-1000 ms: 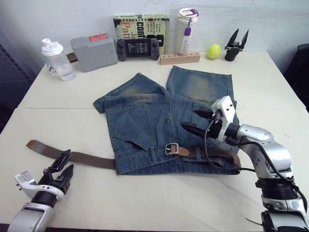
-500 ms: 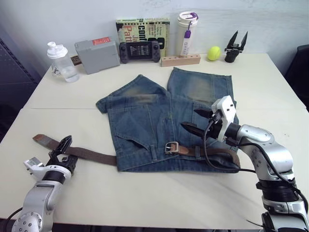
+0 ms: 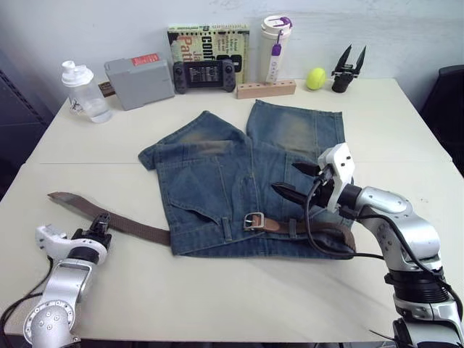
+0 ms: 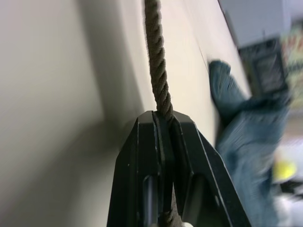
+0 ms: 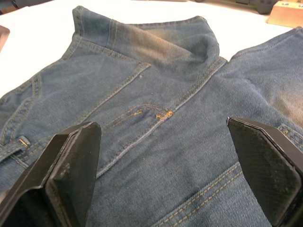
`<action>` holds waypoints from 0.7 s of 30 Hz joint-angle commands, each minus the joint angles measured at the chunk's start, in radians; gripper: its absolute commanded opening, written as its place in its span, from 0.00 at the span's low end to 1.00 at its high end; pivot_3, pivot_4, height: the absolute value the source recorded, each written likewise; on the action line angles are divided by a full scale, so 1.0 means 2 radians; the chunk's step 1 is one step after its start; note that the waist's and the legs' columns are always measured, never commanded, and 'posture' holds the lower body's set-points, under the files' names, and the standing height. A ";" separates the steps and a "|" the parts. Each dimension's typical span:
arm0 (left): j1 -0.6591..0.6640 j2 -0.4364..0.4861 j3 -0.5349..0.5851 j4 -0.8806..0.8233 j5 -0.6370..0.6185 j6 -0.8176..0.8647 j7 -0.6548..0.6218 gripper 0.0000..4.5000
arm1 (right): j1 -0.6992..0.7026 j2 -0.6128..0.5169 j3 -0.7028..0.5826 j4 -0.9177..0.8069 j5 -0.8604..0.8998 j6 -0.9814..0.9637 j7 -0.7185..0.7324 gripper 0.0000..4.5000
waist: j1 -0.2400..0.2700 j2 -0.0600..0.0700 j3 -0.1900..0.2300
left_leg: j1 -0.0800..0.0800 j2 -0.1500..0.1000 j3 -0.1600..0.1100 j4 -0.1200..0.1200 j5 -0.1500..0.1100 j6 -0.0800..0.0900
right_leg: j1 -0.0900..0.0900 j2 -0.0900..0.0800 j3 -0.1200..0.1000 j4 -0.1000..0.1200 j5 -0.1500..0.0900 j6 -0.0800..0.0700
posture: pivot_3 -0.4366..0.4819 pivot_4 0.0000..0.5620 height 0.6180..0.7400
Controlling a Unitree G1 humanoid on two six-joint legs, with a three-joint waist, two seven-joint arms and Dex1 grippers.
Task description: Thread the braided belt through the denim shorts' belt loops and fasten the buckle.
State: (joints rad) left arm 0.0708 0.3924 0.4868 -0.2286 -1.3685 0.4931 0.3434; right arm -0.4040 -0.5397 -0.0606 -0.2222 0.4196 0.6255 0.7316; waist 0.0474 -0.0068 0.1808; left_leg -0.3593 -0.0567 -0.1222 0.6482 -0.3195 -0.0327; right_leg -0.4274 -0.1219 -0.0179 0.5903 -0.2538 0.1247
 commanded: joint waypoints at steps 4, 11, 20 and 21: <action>-0.050 0.155 -0.149 -0.163 0.292 -0.035 -0.155 0.01 | -0.002 -0.007 -0.014 -0.018 -0.006 -0.034 -0.010 1.00 | -0.001 0.000 0.000 | -0.002 0.000 0.000 0.000 0.000 -0.001 | -0.001 0.001 0.001 -0.001 0.002 0.000 | 0.48 0.27 0.74; -0.028 0.304 -0.298 -0.148 0.597 -0.150 -0.304 0.01 | 0.011 -0.047 0.030 -0.044 -0.079 -0.148 0.022 1.00 | -0.018 0.001 0.000 | -0.006 0.002 0.007 -0.002 -0.001 0.001 | -0.009 0.003 0.006 -0.001 0.002 0.001 | 0.48 0.27 0.74; -0.058 0.214 -0.280 -0.098 0.626 -0.170 -0.343 0.01 | 0.019 -0.049 0.143 -0.092 -0.170 -0.245 0.053 1.00 | -0.023 0.000 0.002 | -0.006 0.004 0.009 0.001 -0.002 0.001 | -0.009 0.004 0.006 -0.001 0.002 0.001 | 0.48 0.27 0.74; -0.060 0.205 -0.277 -0.099 0.627 -0.167 -0.347 0.01 | 0.022 -0.046 0.151 -0.098 -0.173 -0.242 0.052 1.00 | -0.023 0.000 0.002 | -0.006 0.004 0.009 0.001 -0.002 0.001 | -0.009 0.004 0.006 -0.001 0.002 0.001 | 0.48 0.27 0.74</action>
State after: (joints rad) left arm -0.0360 0.8121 -0.1078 -0.4118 -0.1069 0.1633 -0.3377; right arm -0.3690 -0.6374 0.2264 -0.3694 0.0909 0.1546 0.8376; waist 0.0021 -0.0077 0.1852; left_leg -0.3704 -0.0485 -0.1048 0.6507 -0.3237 -0.0307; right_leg -0.4454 -0.1145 -0.0054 0.5890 -0.2493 0.1272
